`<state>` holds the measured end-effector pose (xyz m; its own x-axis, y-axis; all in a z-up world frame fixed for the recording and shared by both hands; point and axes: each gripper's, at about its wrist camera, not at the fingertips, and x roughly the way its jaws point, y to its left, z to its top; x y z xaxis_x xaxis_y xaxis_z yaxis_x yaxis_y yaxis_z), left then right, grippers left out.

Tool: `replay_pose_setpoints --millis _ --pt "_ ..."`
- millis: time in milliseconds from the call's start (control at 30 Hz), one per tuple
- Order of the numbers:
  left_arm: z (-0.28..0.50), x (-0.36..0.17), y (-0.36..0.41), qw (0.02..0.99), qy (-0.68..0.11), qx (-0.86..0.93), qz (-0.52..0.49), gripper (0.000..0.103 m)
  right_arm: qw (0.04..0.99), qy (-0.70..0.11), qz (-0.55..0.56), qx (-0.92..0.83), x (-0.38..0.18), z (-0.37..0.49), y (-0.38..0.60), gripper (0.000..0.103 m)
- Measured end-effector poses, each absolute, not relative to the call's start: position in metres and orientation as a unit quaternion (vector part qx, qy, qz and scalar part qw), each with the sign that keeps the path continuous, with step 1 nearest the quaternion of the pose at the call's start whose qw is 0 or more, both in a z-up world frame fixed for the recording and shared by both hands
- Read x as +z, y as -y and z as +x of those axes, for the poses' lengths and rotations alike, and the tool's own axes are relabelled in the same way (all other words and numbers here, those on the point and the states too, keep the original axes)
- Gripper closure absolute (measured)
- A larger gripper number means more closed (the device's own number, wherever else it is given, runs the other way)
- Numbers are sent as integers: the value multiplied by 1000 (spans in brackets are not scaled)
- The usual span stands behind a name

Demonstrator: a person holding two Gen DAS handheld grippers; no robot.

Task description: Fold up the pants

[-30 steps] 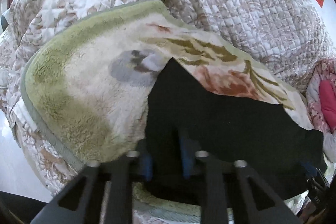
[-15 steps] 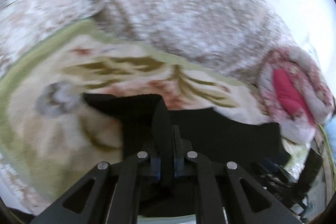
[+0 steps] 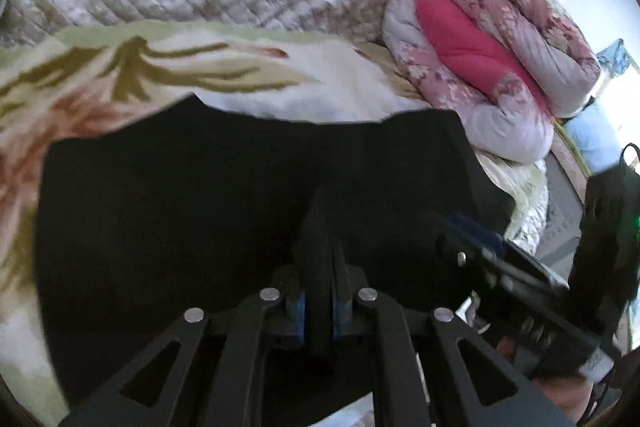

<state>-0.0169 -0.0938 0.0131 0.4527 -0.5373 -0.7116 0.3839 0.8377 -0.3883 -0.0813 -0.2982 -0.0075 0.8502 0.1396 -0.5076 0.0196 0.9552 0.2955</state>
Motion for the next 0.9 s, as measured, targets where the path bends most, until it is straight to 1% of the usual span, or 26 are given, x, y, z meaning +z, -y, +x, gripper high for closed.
replay_pose_setpoints --millis 33,167,233,367,533,667,900 --pt "-20 16 91 850 -440 -277 -89 86 951 -269 150 29 -6 -82 300 40" --pt "-32 43 70 855 -407 -301 -110 80 950 -266 162 31 -4 -83 303 40" --pt "-36 55 53 866 -391 -291 -113 73 946 -267 174 55 -4 -81 300 40" --pt "-33 59 7 886 -384 -236 -113 72 934 -283 188 110 -8 -73 290 40" --pt "-25 37 -31 900 -402 -145 -89 72 914 -327 174 166 -14 -52 266 40" --pt "-23 19 -42 893 -420 -129 -96 72 912 -344 143 172 -14 -33 252 40" --pt "-21 3 -41 887 -437 -118 -93 72 910 -352 138 170 -17 -26 244 41"
